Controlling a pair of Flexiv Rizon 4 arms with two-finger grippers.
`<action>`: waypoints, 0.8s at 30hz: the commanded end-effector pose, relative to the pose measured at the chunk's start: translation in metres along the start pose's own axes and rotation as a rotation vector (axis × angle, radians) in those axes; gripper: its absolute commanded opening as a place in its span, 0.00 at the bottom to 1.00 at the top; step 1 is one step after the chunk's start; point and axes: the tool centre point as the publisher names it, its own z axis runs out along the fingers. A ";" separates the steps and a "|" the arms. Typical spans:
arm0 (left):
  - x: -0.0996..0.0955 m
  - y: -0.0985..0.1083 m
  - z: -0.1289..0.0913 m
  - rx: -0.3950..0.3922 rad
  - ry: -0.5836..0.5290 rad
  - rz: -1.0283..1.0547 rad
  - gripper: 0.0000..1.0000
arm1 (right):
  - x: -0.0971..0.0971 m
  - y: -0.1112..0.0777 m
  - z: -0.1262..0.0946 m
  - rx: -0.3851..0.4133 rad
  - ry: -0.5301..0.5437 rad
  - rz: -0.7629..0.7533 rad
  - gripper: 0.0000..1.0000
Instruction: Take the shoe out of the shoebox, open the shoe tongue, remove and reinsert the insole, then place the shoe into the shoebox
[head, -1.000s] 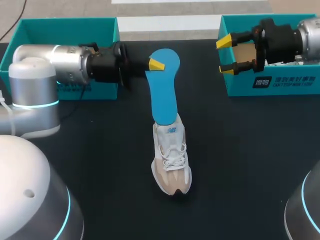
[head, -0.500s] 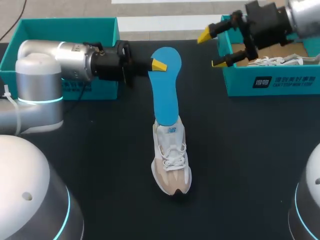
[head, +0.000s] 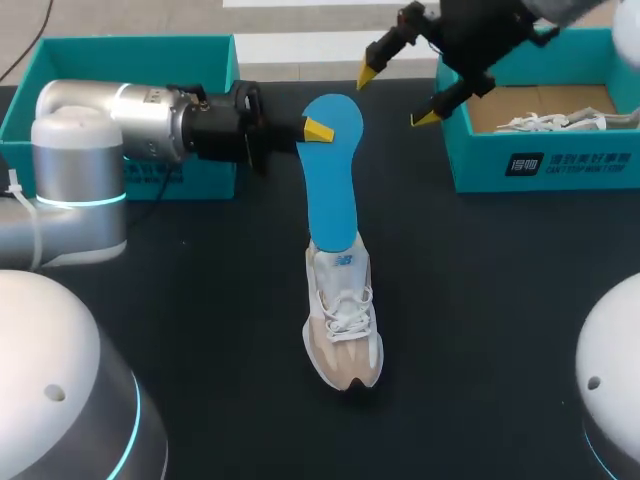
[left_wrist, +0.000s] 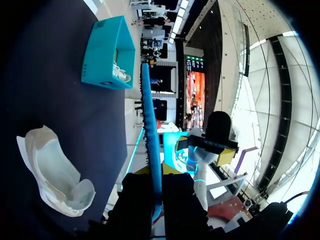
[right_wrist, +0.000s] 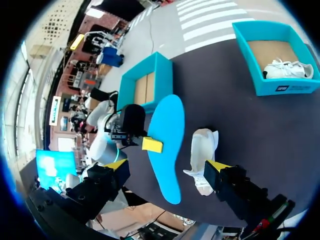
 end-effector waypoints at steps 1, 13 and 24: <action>-0.001 0.000 0.000 0.000 0.002 0.001 0.00 | 0.006 0.003 -0.001 0.006 -0.367 0.015 1.00; -0.001 0.000 0.000 0.000 0.002 0.001 0.00 | 0.018 -0.001 0.007 -0.089 -0.594 -0.159 1.00; -0.001 0.000 0.000 0.000 0.002 0.001 0.00 | 0.041 -0.009 0.030 -0.007 -0.777 -0.175 1.00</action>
